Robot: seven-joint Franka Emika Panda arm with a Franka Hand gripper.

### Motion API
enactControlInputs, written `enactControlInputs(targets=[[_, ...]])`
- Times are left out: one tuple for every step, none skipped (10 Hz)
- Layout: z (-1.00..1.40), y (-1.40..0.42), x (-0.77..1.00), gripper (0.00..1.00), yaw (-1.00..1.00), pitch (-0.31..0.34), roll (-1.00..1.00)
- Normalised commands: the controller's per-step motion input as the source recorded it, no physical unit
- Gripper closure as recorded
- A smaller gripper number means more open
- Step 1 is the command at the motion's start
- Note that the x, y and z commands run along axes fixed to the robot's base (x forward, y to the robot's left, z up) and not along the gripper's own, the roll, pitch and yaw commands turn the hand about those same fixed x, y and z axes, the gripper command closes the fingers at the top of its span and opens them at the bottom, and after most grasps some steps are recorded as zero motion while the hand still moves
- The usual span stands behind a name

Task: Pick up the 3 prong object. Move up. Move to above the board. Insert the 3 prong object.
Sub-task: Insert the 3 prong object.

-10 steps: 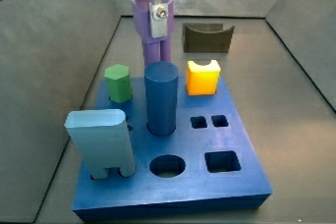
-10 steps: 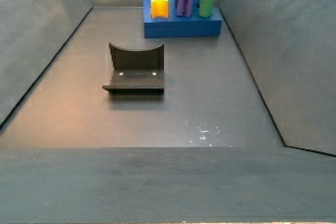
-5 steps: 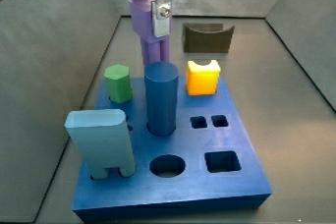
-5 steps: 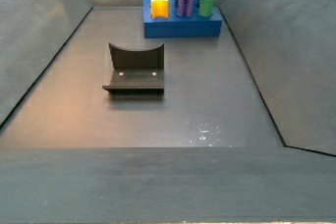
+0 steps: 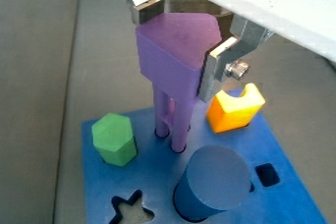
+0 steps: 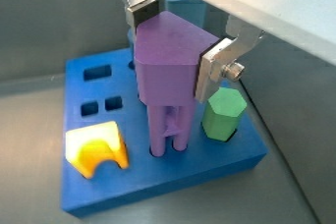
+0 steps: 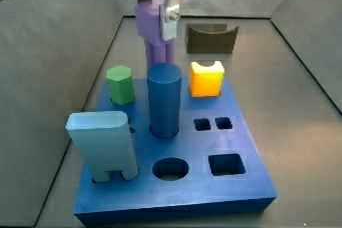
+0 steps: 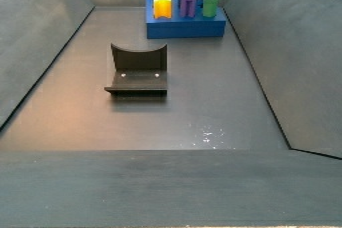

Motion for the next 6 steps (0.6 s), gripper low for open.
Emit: enactControlInputs(targets=[[-0.31,0.00,0.00,1.00,0.22,-0.014,0.00],[-0.45,-0.12,-0.04,1.00,0.00,-0.203,0.02],[-1.00,0.00,-0.31,1.00,0.19,-0.004,0.05],[-1.00,-0.01,-0.31,1.00,0.17,0.000,0.04],[-1.00,-0.03,-0.28,1.00,0.13,0.000,0.04],[-1.00,-0.02,-0.25,1.00,0.16,0.000,0.04]])
